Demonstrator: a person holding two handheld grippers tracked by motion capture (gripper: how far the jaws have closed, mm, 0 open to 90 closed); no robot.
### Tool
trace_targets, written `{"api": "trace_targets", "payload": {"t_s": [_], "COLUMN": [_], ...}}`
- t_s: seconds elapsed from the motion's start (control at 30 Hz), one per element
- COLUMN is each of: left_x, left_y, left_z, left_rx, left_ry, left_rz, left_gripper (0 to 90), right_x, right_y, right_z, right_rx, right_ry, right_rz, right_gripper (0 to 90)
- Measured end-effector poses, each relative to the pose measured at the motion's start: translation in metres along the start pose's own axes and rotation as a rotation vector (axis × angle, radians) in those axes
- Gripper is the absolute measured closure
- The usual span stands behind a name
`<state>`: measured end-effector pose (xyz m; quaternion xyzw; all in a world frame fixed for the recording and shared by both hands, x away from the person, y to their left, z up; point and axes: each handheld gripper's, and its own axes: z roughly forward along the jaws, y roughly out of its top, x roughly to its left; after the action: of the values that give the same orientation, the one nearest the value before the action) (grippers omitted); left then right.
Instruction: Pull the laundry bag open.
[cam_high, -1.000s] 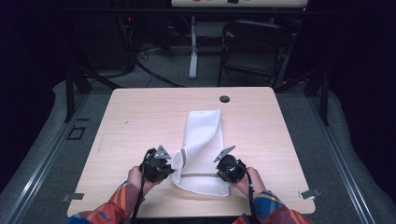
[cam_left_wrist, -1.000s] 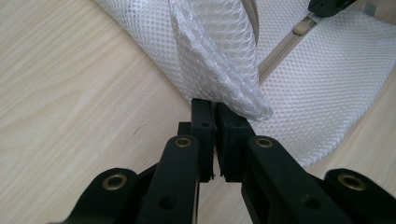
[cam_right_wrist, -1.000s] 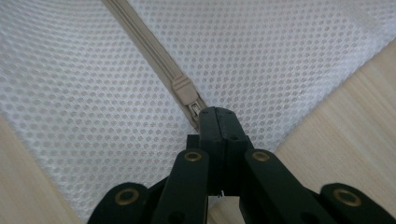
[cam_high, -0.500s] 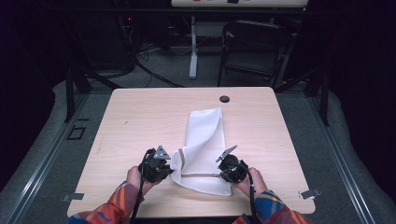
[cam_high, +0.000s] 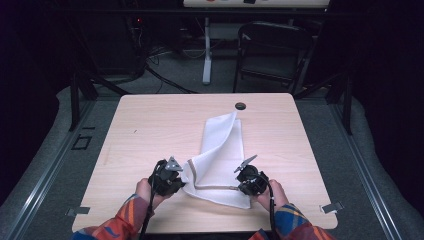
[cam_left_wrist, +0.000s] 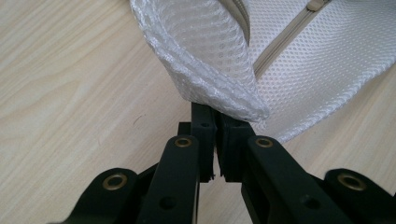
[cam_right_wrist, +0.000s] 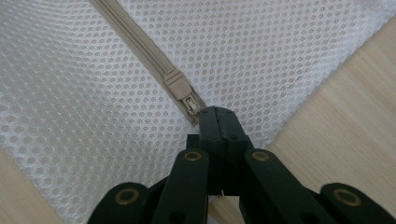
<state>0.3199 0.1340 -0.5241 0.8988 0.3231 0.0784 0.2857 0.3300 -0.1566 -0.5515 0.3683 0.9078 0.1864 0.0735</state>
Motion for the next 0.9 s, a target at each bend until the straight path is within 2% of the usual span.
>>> {"api": "trace_targets", "payload": {"t_s": [0.23,0.3,0.37,0.7,0.77,0.8,0.83,0.9], "left_x": [-0.0008,0.0002,0.0002,0.0000,0.0000,0.0006,0.0010,0.0009], "left_y": [-0.0008,-0.0017,-0.0028,-0.0062,-0.0073,-0.0078,-0.0084,-0.0097], "left_z": [0.0008,0.0013,0.0017,0.0011,0.0011,0.0009,0.0007,0.0006], "left_rx": [0.013,0.018,0.026,0.043,0.044,0.046,0.049,0.054], "left_ry": [0.007,-0.005,-0.011,-0.019,-0.010,-0.021,-0.020,-0.023], "left_rz": [0.001,-0.003,-0.007,-0.008,-0.012,-0.016,-0.013,-0.018], "left_gripper": [86.6,86.6,86.6,86.6,86.6,86.6,86.5,86.5], "right_x": [-0.0013,-0.0016,-0.0007,-0.0011,-0.0012,-0.0012,-0.0023,-0.0022], "right_y": [-0.0008,-0.0009,-0.0019,-0.0019,-0.0020,-0.0020,-0.0013,-0.0013], "right_z": [-0.0005,-0.0006,0.0009,0.0008,0.0008,0.0008,-0.0004,-0.0004], "right_rx": [0.002,0.003,-0.020,-0.018,-0.019,-0.019,-0.001,-0.001], "right_ry": [-0.007,-0.011,-0.009,-0.009,-0.009,-0.008,-0.011,-0.011], "right_rz": [0.007,0.009,0.028,0.028,0.029,0.030,0.015,0.015], "right_gripper": [90.0,90.0,90.0,90.0,90.0,90.0,90.0,90.0]}}
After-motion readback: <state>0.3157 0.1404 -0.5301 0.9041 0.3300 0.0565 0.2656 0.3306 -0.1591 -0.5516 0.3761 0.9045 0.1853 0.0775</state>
